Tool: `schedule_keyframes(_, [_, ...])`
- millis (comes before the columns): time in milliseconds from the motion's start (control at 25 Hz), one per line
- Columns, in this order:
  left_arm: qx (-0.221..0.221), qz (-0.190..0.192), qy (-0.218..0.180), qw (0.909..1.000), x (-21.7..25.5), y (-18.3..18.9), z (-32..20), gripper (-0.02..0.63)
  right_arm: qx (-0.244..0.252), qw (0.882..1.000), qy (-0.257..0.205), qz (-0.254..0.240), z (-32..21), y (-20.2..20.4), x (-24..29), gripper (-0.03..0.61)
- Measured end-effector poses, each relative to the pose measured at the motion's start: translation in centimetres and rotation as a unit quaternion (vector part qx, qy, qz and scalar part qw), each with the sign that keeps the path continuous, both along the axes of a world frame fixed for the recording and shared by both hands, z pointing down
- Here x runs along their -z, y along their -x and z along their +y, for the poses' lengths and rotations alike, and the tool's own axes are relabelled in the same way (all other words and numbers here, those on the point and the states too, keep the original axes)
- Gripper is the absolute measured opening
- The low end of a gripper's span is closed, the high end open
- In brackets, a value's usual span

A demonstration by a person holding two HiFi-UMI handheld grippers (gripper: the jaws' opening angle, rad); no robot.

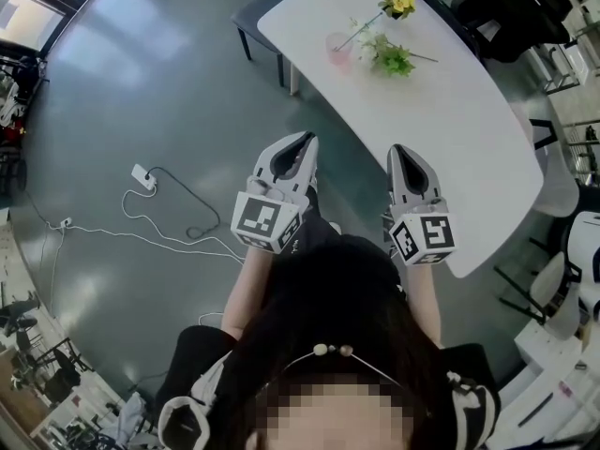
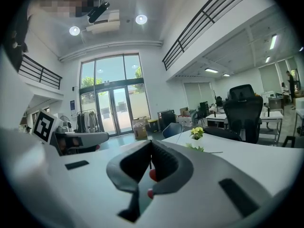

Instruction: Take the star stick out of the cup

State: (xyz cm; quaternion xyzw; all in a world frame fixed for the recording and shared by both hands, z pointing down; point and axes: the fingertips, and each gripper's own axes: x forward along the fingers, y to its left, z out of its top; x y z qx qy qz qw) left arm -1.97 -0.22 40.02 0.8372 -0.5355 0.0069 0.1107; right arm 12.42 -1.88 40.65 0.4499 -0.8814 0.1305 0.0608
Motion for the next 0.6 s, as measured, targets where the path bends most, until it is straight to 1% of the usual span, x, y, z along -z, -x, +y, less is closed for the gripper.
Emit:
schedule_keyframes(160, [-0.013, 0.004, 0.006, 0.9999, -0.3, 1.7, -4.5, 0.018, -0.010, 1.000, 0.010, -0.001, -4.5, 1.7, -0.3, 0.003])
schedule_keyframes(360, [-0.036, 0.004, 0.004, 0.9993, 0.0, 4.0, -9.7, 0.018, -0.023, 0.999, 0.040, -0.006, -10.4, 3.8, -1.8, 0.005])
schedule_keyframes(400, [-0.040, 0.003, 0.003, 0.9992, 0.0, 4.5, -10.7, 0.018, -0.023, 0.998, 0.049, -0.008, -11.6, 4.2, -2.3, 0.019])
schedule_keyframes(440, [-0.043, 0.001, 0.001, 0.9991, 0.0, 5.1, -11.6, 0.018, -0.023, 0.998, 0.059, -0.013, -12.9, 4.6, -2.9, 0.060])
schedule_keyframes(480, [-0.045, 0.000, -0.002, 0.9990, 0.0, 5.7, -12.6, 0.018, -0.024, 0.997, 0.071, -0.022, -14.3, 4.9, -3.5, 0.078])
schedule_keyframes(600, [-0.044, -0.003, -0.003, 0.9990, -0.1, 7.3, -15.1, 0.018, -0.044, 0.992, 0.107, -0.052, -18.5, 5.1, -5.6, 0.082])
